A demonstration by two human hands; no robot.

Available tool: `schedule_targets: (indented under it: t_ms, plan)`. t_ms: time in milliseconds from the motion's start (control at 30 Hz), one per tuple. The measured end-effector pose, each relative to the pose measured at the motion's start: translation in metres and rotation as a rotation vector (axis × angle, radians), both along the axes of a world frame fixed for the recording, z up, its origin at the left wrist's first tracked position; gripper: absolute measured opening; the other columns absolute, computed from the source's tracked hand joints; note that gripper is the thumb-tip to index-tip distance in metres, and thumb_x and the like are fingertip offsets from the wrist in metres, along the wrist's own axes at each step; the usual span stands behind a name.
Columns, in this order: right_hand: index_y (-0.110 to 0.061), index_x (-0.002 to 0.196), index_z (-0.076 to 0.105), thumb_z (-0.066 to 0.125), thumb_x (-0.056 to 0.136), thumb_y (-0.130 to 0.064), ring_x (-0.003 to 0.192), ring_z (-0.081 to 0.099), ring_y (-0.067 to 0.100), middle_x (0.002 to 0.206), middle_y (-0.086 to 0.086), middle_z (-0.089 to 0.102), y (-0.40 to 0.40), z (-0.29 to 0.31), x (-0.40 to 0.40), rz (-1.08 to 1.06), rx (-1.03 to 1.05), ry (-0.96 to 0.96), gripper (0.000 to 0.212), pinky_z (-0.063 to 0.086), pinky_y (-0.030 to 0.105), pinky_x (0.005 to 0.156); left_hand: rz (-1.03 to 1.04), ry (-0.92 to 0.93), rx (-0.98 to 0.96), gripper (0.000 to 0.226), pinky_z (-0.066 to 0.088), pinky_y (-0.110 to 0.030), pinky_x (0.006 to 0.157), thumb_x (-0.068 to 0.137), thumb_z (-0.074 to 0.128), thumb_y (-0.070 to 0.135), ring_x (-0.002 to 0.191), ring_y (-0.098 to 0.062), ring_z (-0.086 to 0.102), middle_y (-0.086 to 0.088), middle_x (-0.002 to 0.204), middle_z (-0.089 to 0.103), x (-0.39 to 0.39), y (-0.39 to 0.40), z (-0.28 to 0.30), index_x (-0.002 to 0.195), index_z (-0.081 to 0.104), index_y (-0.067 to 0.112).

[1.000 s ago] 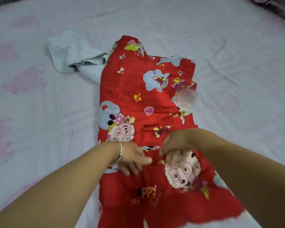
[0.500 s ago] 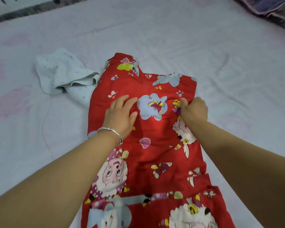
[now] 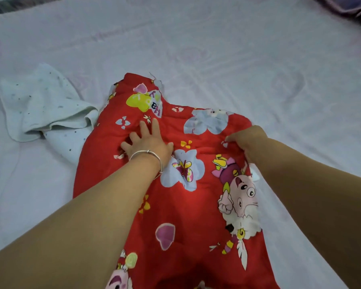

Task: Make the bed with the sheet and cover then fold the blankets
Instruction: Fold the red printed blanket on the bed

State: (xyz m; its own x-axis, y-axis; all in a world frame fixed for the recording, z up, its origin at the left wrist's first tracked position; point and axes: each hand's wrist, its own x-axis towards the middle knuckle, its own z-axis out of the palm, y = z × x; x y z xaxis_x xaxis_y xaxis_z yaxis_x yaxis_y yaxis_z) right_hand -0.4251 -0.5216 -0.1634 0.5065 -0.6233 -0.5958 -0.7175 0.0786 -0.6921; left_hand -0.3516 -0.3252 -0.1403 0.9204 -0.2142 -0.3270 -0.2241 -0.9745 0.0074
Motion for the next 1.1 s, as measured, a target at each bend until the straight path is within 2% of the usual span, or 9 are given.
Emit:
schedule_targets:
  t_ms: [133, 300, 433, 533, 700, 867, 967, 1033, 1100]
  plan:
    - [-0.007, 0.101, 0.065, 0.056, 0.086, -0.01, 0.067, 0.064, 0.014, 0.072, 0.004, 0.061, -0.002, 0.01, 0.017, 0.036, -0.228, -0.089, 0.018, 0.057, 0.027, 0.082, 0.048, -0.324, -0.065, 0.087, 0.017, -0.055, 0.11, 0.084, 0.058, 0.045, 0.146, -0.03, 0.004, -0.011, 0.159, 0.002, 0.025, 0.013, 0.0, 0.15, 0.008, 0.017]
    - [-0.012, 0.107, 0.068, 0.052, 0.085, -0.004, 0.084, 0.061, 0.017, 0.087, 0.004, 0.065, -0.015, 0.034, 0.054, -0.164, -0.304, -0.47, 0.028, 0.053, 0.034, 0.089, 0.271, -0.241, -0.259, 0.052, 0.035, -0.049, 0.103, 0.091, 0.051, 0.022, 0.127, -0.043, 0.042, -0.027, 0.135, 0.046, 0.072, 0.037, 0.014, 0.133, 0.034, -0.003]
    - [-0.015, 0.093, 0.066, 0.05, 0.089, -0.006, 0.064, 0.062, 0.01, 0.079, 0.004, 0.066, -0.001, 0.043, 0.074, -0.159, -0.153, -0.566, 0.019, 0.052, 0.024, 0.065, 0.396, -0.578, -0.501, 0.04, 0.035, -0.046, 0.098, 0.091, 0.042, 0.016, 0.123, -0.042, 0.044, -0.029, 0.131, 0.046, 0.082, 0.053, 0.032, 0.124, 0.042, -0.007]
    - [-0.01, 0.067, 0.057, 0.058, 0.091, -0.018, 0.037, 0.051, 0.007, 0.046, 0.0, 0.059, 0.023, 0.031, 0.066, 0.15, 0.057, -0.266, 0.025, 0.043, 0.018, 0.044, 0.568, -0.429, -0.435, 0.048, 0.032, -0.05, 0.104, 0.093, 0.048, 0.023, 0.129, -0.043, 0.04, -0.028, 0.137, 0.042, 0.082, 0.075, 0.022, 0.131, 0.035, -0.004]
    - [-0.002, 0.119, 0.058, 0.063, 0.088, -0.015, 0.108, 0.06, 0.03, 0.116, 0.014, 0.062, 0.047, 0.033, 0.051, 0.431, -0.217, 0.03, 0.034, 0.047, 0.037, 0.093, 0.461, -0.121, -0.344, 0.08, 0.029, -0.048, 0.111, 0.086, 0.063, 0.033, 0.134, -0.043, 0.034, -0.029, 0.144, 0.033, 0.077, 0.083, 0.008, 0.142, 0.019, -0.004]
    - [-0.01, 0.114, 0.063, 0.046, 0.094, -0.018, 0.111, 0.059, 0.033, 0.117, 0.017, 0.065, 0.109, 0.079, 0.055, 0.532, -0.658, -0.254, 0.027, 0.04, 0.033, 0.083, 0.295, -0.31, -0.71, 0.057, 0.041, -0.044, 0.101, 0.079, 0.055, 0.051, 0.114, -0.033, 0.052, -0.016, 0.124, 0.052, 0.071, 0.066, 0.028, 0.121, 0.053, 0.011]
    - [-0.006, 0.118, 0.058, 0.046, 0.09, -0.01, 0.113, 0.057, 0.034, 0.124, 0.017, 0.057, 0.166, 0.09, 0.044, 0.927, -0.688, -0.335, 0.031, 0.045, 0.036, 0.088, 0.588, 0.475, -1.179, 0.046, 0.047, -0.032, 0.073, 0.065, 0.069, 0.057, 0.068, -0.017, 0.058, -0.003, 0.075, 0.06, 0.064, 0.049, 0.056, 0.083, 0.058, 0.016]
    - [-0.001, 0.121, 0.058, 0.047, 0.09, -0.008, 0.119, 0.053, 0.033, 0.128, 0.018, 0.056, 0.188, 0.098, 0.034, 1.15, -0.626, -0.275, 0.034, 0.043, 0.034, 0.094, 0.454, 0.562, -0.916, 0.055, 0.048, -0.033, 0.076, 0.058, 0.081, 0.046, 0.075, -0.021, 0.061, -0.005, 0.076, 0.061, 0.06, 0.05, 0.061, 0.093, 0.061, 0.008]
    - [0.0, 0.116, 0.063, 0.046, 0.09, -0.008, 0.116, 0.055, 0.031, 0.122, 0.018, 0.061, 0.184, 0.097, 0.038, 1.105, -0.523, -0.275, 0.032, 0.044, 0.03, 0.087, 0.346, 0.199, -0.655, 0.031, 0.05, -0.021, 0.071, 0.082, 0.068, 0.024, 0.077, -0.028, 0.059, -0.01, 0.078, 0.055, 0.051, 0.055, 0.057, 0.101, 0.059, 0.002]
